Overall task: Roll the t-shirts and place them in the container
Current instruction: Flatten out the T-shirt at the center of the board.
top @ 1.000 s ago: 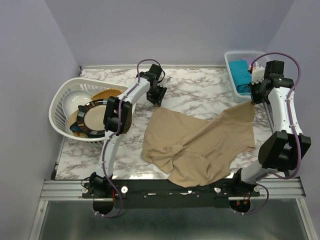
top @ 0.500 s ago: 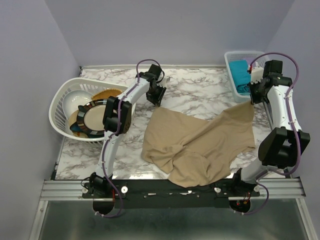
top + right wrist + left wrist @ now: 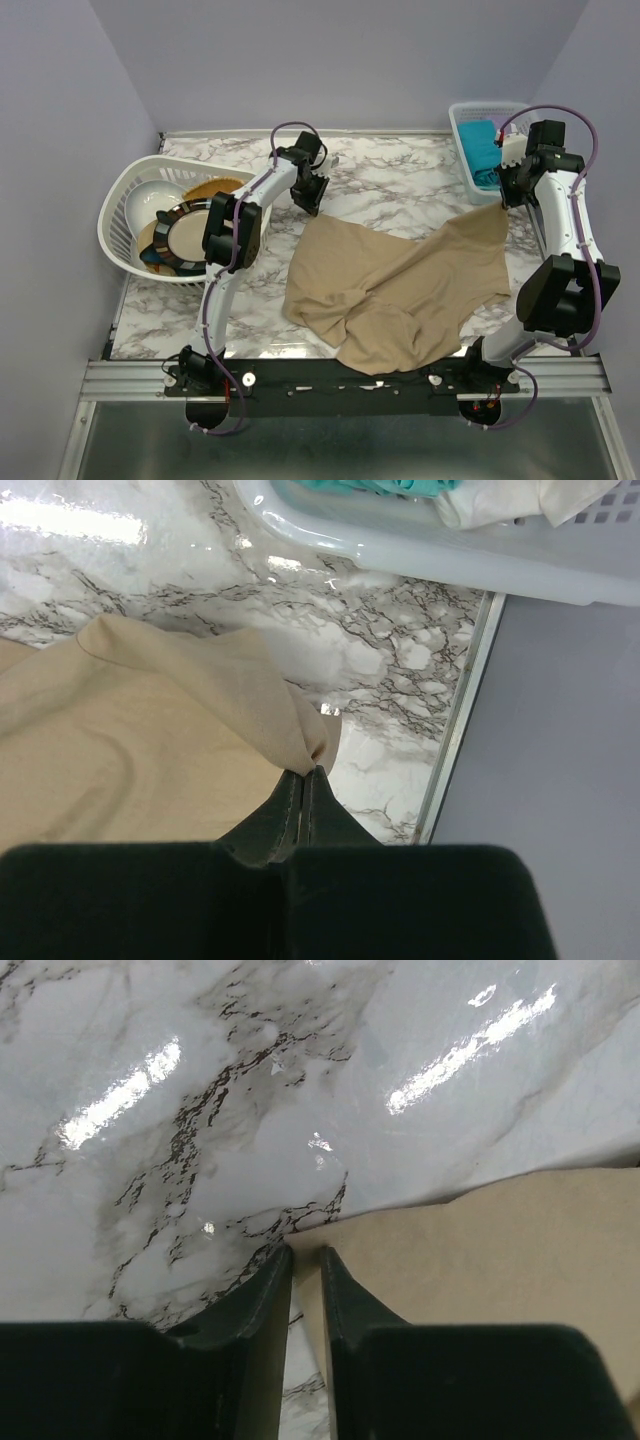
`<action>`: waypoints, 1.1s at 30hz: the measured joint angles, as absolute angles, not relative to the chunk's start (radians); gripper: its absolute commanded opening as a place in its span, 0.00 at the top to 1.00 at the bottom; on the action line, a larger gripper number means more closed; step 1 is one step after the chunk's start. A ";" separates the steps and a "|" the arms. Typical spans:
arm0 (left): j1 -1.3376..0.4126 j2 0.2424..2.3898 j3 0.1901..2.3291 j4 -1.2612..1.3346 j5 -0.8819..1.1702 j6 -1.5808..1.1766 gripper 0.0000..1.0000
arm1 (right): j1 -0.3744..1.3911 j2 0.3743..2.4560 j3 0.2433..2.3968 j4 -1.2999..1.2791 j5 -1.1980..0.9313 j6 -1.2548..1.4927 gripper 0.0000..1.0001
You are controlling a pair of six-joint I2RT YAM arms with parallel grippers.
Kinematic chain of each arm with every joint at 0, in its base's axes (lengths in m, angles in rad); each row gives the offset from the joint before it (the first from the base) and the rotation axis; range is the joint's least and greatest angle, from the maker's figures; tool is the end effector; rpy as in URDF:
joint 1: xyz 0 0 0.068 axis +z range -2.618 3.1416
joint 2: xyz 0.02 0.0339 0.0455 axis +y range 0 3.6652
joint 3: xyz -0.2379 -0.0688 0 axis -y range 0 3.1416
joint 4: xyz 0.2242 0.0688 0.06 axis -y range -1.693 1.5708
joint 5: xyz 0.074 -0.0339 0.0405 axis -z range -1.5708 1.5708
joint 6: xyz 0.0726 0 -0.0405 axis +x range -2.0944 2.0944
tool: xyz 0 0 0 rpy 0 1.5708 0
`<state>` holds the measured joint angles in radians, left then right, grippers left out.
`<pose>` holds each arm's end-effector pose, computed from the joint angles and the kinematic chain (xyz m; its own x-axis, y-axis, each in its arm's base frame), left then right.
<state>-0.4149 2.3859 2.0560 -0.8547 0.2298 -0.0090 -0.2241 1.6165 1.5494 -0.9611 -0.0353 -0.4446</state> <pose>0.4319 -0.2083 0.1268 -0.8520 0.3657 -0.3748 0.4634 0.8598 -0.2144 0.3265 -0.0718 0.2705 -0.8417 -0.2490 -0.4792 -0.1747 0.9652 -0.1948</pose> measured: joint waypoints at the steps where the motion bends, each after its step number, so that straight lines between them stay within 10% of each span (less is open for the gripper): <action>1: -0.416 2.386 2.056 -0.855 0.229 -0.010 0.86 | -0.224 1.617 1.549 -0.961 -0.035 -0.445 1.00; 17: -0.417 2.290 2.045 -0.845 0.227 -0.010 1.00 | -0.224 1.625 1.755 -0.992 -0.045 -0.467 1.00; 33: -0.327 1.414 1.936 -0.598 0.127 -0.010 1.00 | -0.224 1.453 1.928 -0.855 -0.076 -0.545 1.00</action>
<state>-0.3275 1.4143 1.9358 -0.5983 0.1272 -0.0105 -0.2237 1.4532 1.9278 -0.8547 -0.0757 -0.5449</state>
